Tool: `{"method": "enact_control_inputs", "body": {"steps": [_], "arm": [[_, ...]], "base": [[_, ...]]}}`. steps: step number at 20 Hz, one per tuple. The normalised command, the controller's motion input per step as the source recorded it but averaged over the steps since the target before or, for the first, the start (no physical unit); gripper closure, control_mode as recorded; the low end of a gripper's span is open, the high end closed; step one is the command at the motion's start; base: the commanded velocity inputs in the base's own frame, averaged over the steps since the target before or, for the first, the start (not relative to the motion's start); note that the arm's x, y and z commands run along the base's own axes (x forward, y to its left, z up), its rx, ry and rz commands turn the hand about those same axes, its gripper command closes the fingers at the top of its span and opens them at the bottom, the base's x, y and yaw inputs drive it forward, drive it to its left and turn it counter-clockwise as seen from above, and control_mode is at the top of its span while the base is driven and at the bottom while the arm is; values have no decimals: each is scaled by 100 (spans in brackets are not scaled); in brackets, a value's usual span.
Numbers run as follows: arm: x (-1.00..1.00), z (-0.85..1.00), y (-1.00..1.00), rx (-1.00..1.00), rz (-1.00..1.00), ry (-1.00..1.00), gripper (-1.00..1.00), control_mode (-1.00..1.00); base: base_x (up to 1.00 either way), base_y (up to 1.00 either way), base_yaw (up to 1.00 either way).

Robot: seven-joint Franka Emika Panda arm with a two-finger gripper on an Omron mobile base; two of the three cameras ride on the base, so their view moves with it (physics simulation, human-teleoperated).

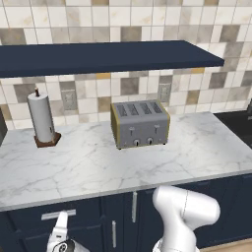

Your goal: Take the pizza cutter from the drawer on the left and place it on the dining counter for cutting.

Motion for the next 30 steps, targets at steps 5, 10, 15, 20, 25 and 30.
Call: {"method": "enact_control_inputs", "body": {"steps": [5, 10, 15, 20, 25, 30], "arm": [[-30, -21, 26, 0, 0, -12, 100, -100], [-40, -27, 33, 0, 0, -10, 100, -100], [-41, -27, 33, 0, 0, -6, 100, -100], [-41, -28, 34, 0, 0, -3, 100, -100], [-45, -29, 36, 0, 0, -3, 100, -100], [-51, -33, 38, 0, 0, -4, 100, -100]], "base": [[0, 0, 0], [0, 0, 0], [0, 0, 0], [0, 0, 0], [0, 0, 0], [0, 0, 0]]}}
